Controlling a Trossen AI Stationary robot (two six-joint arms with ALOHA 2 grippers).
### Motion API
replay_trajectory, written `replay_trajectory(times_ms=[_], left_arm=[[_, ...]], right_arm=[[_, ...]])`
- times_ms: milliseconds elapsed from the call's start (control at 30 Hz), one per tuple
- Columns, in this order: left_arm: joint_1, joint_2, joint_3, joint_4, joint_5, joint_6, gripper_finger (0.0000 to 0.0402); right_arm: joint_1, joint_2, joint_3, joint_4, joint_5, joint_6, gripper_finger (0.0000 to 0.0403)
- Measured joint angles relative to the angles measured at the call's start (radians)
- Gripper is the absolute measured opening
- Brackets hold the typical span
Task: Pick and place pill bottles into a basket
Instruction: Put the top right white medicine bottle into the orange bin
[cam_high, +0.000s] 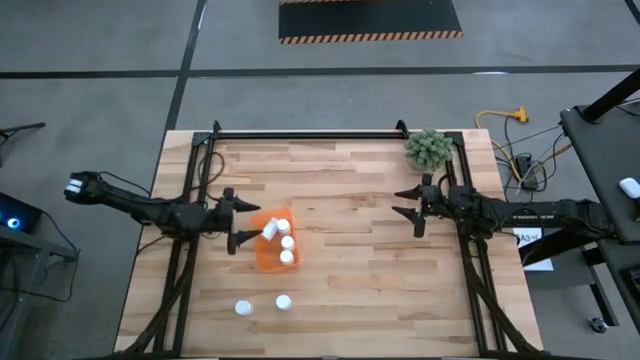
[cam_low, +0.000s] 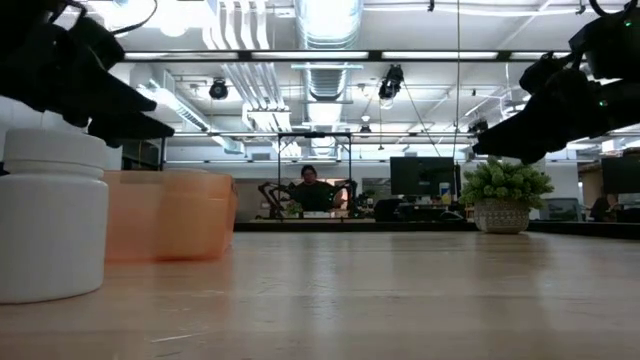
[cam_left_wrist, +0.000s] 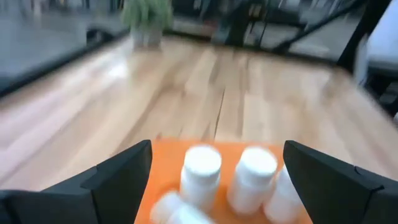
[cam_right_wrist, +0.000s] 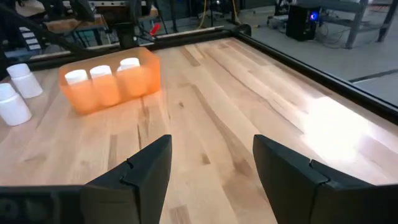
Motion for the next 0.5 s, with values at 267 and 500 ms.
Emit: replay_trajectory(times_ms=[267, 500], left_arm=[[0.000, 0.269, 0.270, -0.202, 0.000, -0.123, 0.0345], [0.000, 0.520, 0.506, -0.506, -0.006, -0.320, 0.0345]], right_arm=[[0.000, 0.004, 0.000, 0.000, 0.000, -0.041, 0.0215], [0.000, 0.004, 0.000, -0.001, 0.000, -0.103, 0.0215]])
